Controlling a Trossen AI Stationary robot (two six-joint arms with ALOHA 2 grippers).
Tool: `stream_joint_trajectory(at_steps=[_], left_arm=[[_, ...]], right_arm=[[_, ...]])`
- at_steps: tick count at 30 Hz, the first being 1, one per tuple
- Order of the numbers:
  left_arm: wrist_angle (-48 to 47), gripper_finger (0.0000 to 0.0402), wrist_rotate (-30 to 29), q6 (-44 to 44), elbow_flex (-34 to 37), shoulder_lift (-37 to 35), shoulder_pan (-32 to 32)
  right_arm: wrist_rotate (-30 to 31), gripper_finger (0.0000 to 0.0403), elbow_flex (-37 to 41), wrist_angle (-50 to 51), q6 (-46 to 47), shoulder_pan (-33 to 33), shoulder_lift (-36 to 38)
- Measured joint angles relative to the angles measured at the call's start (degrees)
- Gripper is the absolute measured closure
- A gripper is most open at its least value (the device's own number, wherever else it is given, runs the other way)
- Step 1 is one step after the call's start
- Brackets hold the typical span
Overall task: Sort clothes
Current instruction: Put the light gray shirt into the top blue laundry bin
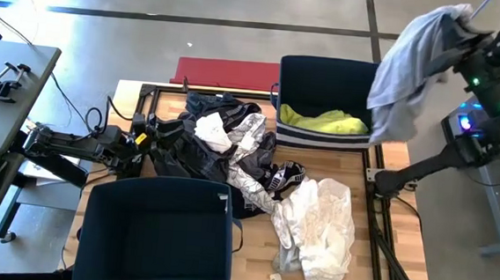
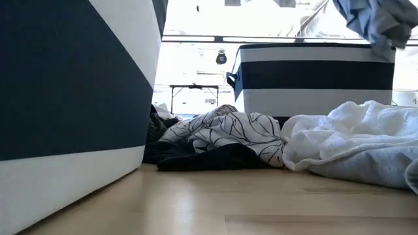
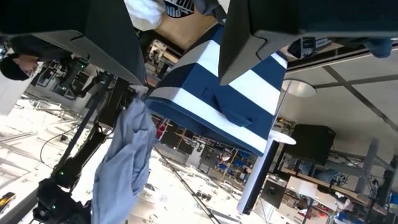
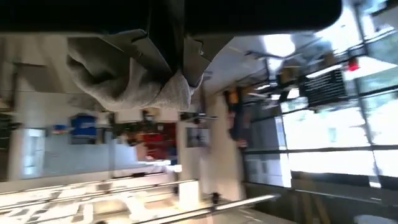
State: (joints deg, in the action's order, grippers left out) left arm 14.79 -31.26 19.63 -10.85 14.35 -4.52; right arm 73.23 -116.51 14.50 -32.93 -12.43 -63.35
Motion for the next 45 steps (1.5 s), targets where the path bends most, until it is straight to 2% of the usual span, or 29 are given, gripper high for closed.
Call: stream_joint_trajectory(at_steps=[5, 12, 16, 19, 24, 27, 30, 34, 37, 41, 45], left_arm=[[0.0, 0.0206, 0.0, -0.9, 0.0, 0.0, 0.0], [-0.2, 0.0206, 0.0, -1.6, 0.0, 0.0, 0.0], [-0.2, 0.0206, 0.0, -1.8, 0.0, 0.0, 0.0], [-0.2, 0.0206, 0.0, -1.8, 0.0, 0.0, 0.0], [-0.2, 0.0206, 0.1, -1.8, 0.0, 0.0, 0.0], [-0.3, 0.0206, 0.1, -1.8, 0.0, 0.0, 0.0], [-0.4, 0.0206, 0.2, -1.8, 0.0, 0.0, 0.0], [-0.4, 0.0206, 0.2, -1.8, 0.0, 0.0, 0.0], [-0.4, 0.0206, 0.2, -1.8, 0.0, 0.0, 0.0], [-0.4, 0.0206, 0.2, -1.8, 0.0, 0.0, 0.0], [-0.5, 0.0206, 0.2, -1.8, 0.0, 0.0, 0.0]], right_arm=[[-2.2, 0.0403, 0.0, 0.2, 1.5, 6.3, -1.0], [-13.7, 0.0403, 0.1, 0.2, -1.3, 15.8, -6.3], [-13.8, 0.0403, 0.2, 4.6, -3.0, 21.6, -9.1], [-15.6, 0.0403, 0.1, 18.5, 5.2, 26.6, -10.2], [-35.7, 0.0402, 2.8, 56.9, 27.9, 37.3, -12.4], [-40.6, 0.0402, 10.9, 68.5, 37.2, 42.7, -12.9], [-43.1, 0.0398, 21.3, 69.1, 42.9, 46.4, -12.6], [-52.4, 0.0385, 34.0, 61.6, 43.4, 49.2, -12.8], [-59.1, 0.0363, 40.5, 57.7, 45.1, 51.8, -13.5], [-67.7, 0.0309, 44.8, 57.7, 46.8, 55.6, -16.1], [-73.4, 0.0256, 43.4, 58.5, 43.4, 57.9, -17.5]])
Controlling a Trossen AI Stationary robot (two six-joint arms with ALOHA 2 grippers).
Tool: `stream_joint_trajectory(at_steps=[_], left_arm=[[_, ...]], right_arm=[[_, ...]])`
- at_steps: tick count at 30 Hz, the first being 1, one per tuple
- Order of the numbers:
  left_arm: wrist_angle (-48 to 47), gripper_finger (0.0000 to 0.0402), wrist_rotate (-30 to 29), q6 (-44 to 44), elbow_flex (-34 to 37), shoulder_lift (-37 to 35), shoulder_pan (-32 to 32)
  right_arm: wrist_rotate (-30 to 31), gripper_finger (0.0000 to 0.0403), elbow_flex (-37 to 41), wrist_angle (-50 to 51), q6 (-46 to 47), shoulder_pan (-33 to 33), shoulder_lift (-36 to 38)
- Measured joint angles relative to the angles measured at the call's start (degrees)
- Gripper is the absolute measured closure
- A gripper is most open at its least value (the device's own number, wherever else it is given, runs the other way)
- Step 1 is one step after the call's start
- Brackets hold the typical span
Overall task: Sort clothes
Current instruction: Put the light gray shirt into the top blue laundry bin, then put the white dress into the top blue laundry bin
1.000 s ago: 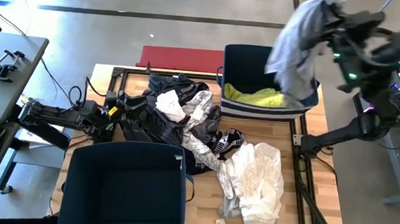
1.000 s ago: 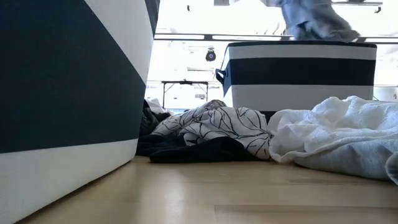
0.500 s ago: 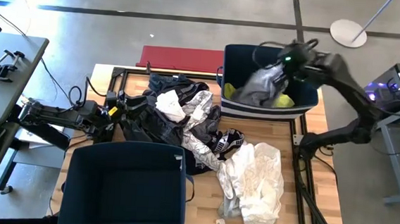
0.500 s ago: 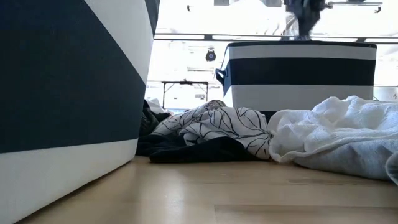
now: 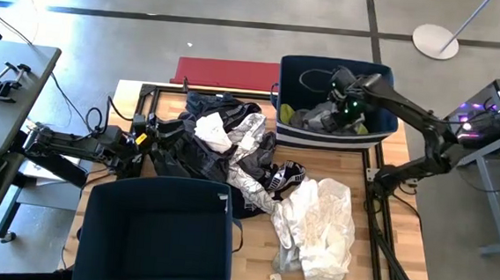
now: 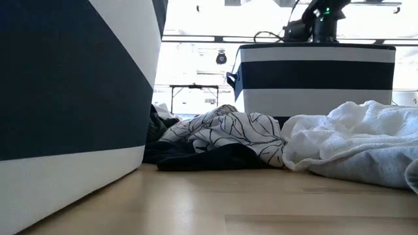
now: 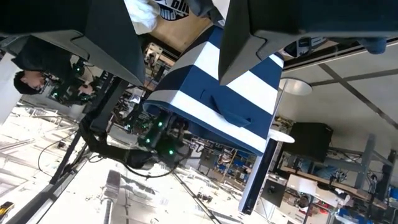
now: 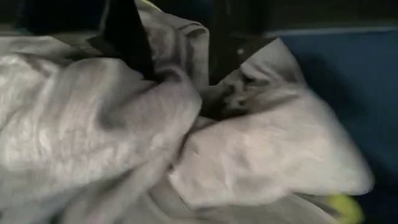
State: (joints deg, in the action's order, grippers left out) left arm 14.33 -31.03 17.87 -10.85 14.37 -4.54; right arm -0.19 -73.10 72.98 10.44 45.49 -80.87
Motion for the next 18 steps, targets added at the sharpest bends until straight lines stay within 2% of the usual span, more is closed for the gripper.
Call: stream_joint_trajectory(at_steps=[3, 7, 10, 12, 14, 16, 18], left_arm=[[0.0, 0.0206, 0.0, 0.0, 0.0, 0.0, 0.0], [0.0, 0.0206, 0.0, 0.5, 0.0, 0.0, 0.0], [0.0, 0.0206, 0.0, 0.5, 0.0, 0.0, 0.0], [0.0, 0.0206, 0.0, 0.5, 0.0, 0.0, 0.0], [0.0, 0.0206, 0.0, 0.5, 0.0, 0.0, 0.0], [0.0, 0.0206, 0.0, 0.5, 0.0, 0.0, 0.0], [0.1, 0.0206, 0.0, 0.5, 0.0, 0.0, 0.0]], right_arm=[[-0.3, 0.0239, -4.7, -0.4, 0.2, -0.9, 1.9], [6.2, 0.0237, -12.4, 0.1, 2.3, -4.1, 5.4], [7.0, 0.0236, -17.3, -0.3, 1.5, -8.3, 9.0], [5.9, 0.0236, -19.2, -1.7, -4.3, -13.8, 11.7], [6.1, 0.0236, -19.7, -2.9, -6.0, -21.9, 14.2], [5.7, 0.0236, -18.9, -3.5, -2.0, -29.2, 16.1], [2.8, 0.0236, -16.0, -4.1, 4.1, -35.7, 17.5]])
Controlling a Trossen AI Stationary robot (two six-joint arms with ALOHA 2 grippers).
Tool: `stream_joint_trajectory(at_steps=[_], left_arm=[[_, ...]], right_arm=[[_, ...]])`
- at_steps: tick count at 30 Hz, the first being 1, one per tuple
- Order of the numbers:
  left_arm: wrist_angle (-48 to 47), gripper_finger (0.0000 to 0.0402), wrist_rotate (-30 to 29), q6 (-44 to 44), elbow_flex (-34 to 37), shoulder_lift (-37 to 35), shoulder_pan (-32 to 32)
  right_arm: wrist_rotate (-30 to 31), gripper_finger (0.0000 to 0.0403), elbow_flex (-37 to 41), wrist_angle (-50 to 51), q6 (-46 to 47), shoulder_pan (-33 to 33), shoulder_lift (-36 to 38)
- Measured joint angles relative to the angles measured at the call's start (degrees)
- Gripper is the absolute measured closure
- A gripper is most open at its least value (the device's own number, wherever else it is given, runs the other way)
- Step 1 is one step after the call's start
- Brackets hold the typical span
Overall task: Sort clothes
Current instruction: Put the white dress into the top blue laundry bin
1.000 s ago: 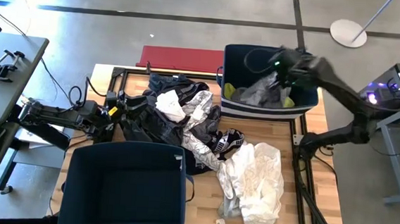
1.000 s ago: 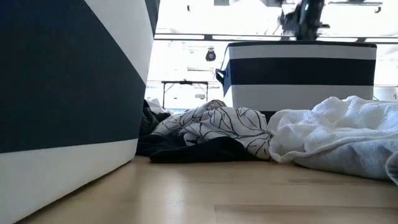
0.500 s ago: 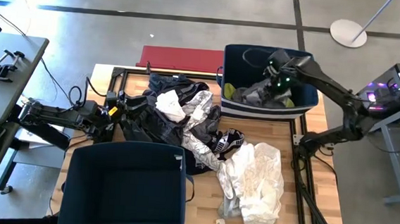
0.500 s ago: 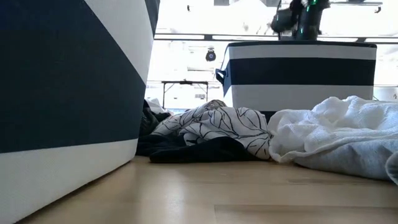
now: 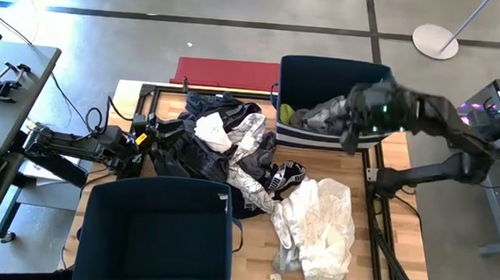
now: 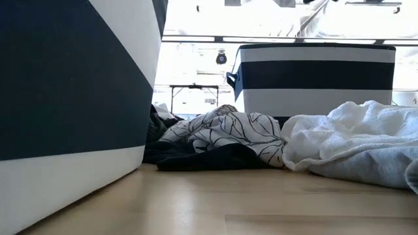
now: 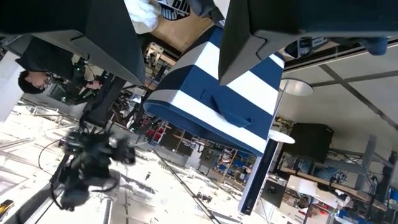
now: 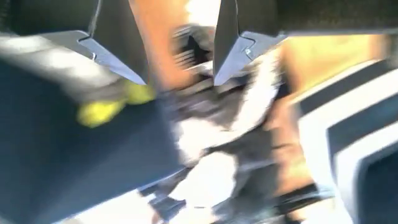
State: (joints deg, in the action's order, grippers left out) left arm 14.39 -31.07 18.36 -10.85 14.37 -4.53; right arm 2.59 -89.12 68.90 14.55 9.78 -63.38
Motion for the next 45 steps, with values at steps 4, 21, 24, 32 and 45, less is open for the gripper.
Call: stream_joint_trajectory(at_steps=[4, 21, 24, 32, 45], left_arm=[[0.0, 0.0206, 0.0, 0.0, 0.0, 0.0, 0.0], [-2.4, 0.0206, 0.4, -5.5, -5.1, 5.6, -0.6], [-6.8, 0.0206, 0.5, -8.6, -10.1, 9.0, -1.6], [-15.0, 0.0206, 0.1, -16.5, -24.1, 17.2, -4.9], [-14.8, 0.0206, -1.8, -26.7, -43.2, 29.2, -6.2]], right_arm=[[-11.5, 0.0236, 10.7, -5.6, 10.7, -12.4, 1.0], [-3.7, 0.0143, 54.1, -44.9, 15.6, -28.2, -14.4], [-0.4, 0.0178, 54.4, -46.4, 16.4, -28.2, -19.4], [0.2, 0.0384, 49.0, -39.5, 18.9, -26.3, -19.1], [19.8, 0.0395, 19.0, -18.4, 14.4, -22.9, -5.5]])
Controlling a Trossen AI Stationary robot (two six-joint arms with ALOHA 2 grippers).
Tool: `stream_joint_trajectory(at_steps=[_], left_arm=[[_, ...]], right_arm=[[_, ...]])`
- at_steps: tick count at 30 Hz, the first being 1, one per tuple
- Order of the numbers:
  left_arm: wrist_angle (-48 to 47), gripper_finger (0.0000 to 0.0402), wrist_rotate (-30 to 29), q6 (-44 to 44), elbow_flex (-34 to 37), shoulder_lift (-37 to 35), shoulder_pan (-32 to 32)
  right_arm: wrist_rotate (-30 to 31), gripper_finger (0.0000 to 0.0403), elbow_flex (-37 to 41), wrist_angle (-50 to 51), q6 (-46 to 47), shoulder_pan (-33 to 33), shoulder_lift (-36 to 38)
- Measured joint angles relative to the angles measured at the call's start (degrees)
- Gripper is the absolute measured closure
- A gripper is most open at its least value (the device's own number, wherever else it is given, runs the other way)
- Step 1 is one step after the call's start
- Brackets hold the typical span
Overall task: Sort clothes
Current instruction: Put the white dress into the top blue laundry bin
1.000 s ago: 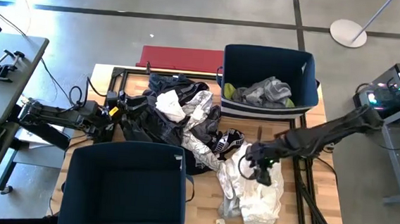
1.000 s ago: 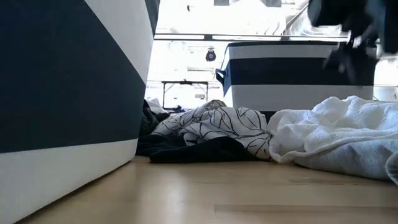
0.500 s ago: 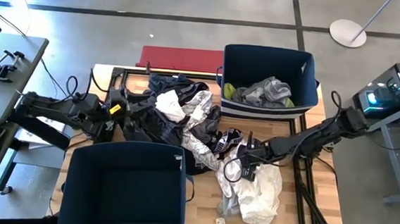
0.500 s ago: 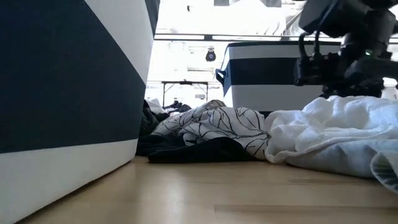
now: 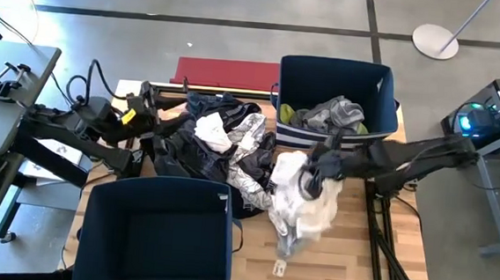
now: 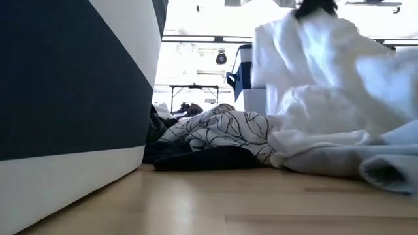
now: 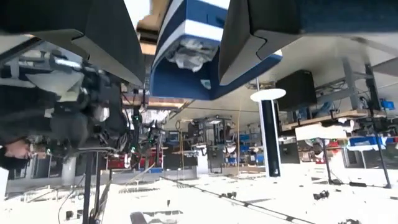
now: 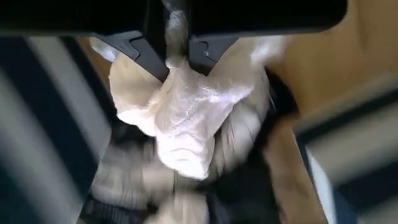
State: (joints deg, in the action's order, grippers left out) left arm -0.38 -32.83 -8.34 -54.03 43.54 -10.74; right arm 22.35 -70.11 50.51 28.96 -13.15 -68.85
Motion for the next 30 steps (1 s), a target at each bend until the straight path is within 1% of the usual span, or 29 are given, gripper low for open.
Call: stream_joint_trajectory(at_steps=[5, 8, 11, 15, 18, 22, 24, 27, 29, 30], left_arm=[[0.1, 0.0206, 0.9, -0.8, -1.3, 2.7, 0.0], [0.1, 0.0206, 1.0, 0.5, -1.3, 3.9, 0.0], [0.2, 0.0206, 1.1, 0.6, -1.3, 5.0, 0.0], [0.6, 0.0206, 1.2, 0.8, -1.3, 5.9, 0.0], [0.7, 0.0206, 1.2, 0.8, -1.3, 6.1, 0.0], [0.7, 0.0206, 1.2, 0.8, -1.3, 6.2, 0.0], [0.7, 0.0206, 1.2, 0.8, -1.3, 6.2, 0.0], [0.7, 0.0206, 1.2, 0.8, -1.3, 6.2, 0.0], [0.7, 0.0206, 1.1, 0.8, -1.3, 6.2, 0.0], [0.7, 0.0206, 1.2, 0.7, -1.3, 6.2, 0.0]], right_arm=[[-4.3, 0.0397, -15.2, -1.5, -8.8, 2.1, 0.6], [-5.1, 0.0397, -24.3, -2.2, -16.3, 3.1, 0.5], [-1.4, 0.0398, -32.5, -5.0, -24.9, 4.0, 0.4], [7.9, 0.0398, -40.8, -14.1, -39.1, 5.5, 0.5], [11.2, 0.0398, -43.9, -24.6, -50.6, 7.6, 0.5], [11.6, 0.0399, -45.1, -39.1, -62.3, 12.2, 0.5], [11.6, 0.0399, -45.1, -42.9, -66.2, 15.0, 0.5], [12.6, 0.04, -45.1, -41.9, -68.1, 19.6, 0.5], [13.3, 0.04, -44.9, -36.9, -65.7, 22.8, 0.5], [13.4, 0.04, -44.5, -32.7, -63.6, 24.5, 0.6]])
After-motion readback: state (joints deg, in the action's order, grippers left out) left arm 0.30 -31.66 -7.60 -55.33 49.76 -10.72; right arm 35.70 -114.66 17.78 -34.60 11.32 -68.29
